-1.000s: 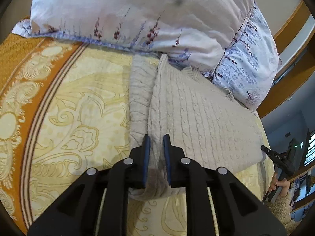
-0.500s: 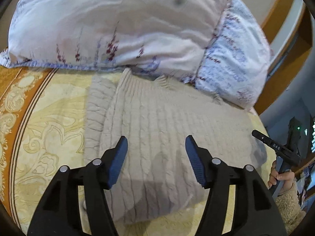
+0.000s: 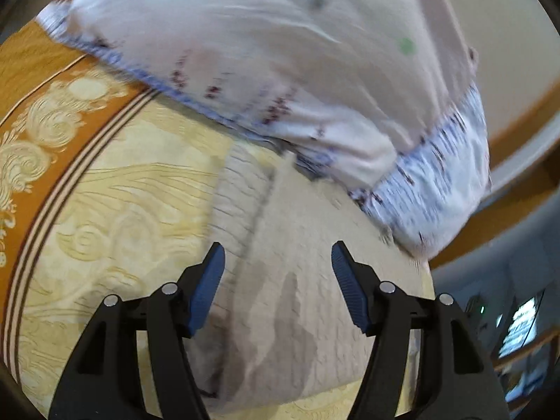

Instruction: Fold small clothes

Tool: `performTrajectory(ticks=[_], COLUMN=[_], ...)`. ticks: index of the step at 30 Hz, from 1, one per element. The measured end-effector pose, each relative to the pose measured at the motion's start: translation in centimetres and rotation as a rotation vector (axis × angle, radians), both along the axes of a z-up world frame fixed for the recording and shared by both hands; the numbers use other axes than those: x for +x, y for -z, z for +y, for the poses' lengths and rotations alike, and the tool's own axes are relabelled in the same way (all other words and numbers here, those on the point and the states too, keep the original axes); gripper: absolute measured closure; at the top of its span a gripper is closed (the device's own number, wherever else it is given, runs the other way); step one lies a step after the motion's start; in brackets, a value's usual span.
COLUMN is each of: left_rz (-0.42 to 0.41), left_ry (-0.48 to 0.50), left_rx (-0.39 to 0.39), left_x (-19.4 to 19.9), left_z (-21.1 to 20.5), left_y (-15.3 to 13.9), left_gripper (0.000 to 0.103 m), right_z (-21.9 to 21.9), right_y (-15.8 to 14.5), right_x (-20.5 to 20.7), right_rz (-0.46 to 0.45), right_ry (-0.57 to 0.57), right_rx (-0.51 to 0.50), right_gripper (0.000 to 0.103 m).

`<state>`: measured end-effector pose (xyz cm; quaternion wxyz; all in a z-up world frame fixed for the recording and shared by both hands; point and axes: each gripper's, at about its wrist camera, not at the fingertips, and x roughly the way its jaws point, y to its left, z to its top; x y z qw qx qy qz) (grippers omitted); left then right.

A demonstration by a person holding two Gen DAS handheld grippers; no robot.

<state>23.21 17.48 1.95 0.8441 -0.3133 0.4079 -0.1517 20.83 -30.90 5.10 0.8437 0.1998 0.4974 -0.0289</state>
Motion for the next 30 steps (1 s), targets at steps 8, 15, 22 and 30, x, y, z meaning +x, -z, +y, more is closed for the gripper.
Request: performTrajectory(ticks=[8,15,22,30], left_rz=[0.083,0.098,0.119,0.098], left_ry=[-0.035,-0.026,-0.026,-0.024], left_rx=[-0.077,-0.085,-0.113,-0.146], left_x=[1.5,2.3,2.7,2.3], left_z=[1.1,0.3,-0.4,-1.6], left_y=[1.7,2.3,2.7,1.7], left_gripper=[0.040,0.041,0.060,0.084], right_z=[0.7,0.8,1.1,1.0], right_y=[0.3,0.3,0.3,0.0], right_x=[0.2,-0.1,-0.1,-0.1], right_rz=[-0.007,-0.014,-0.022,-0.034], right_ry=[-0.023,-0.028,-0.038,-0.032], right_rx=[-0.019,-0.022,-0.026,0.001], right_gripper=[0.034,0.031,0.028,0.027])
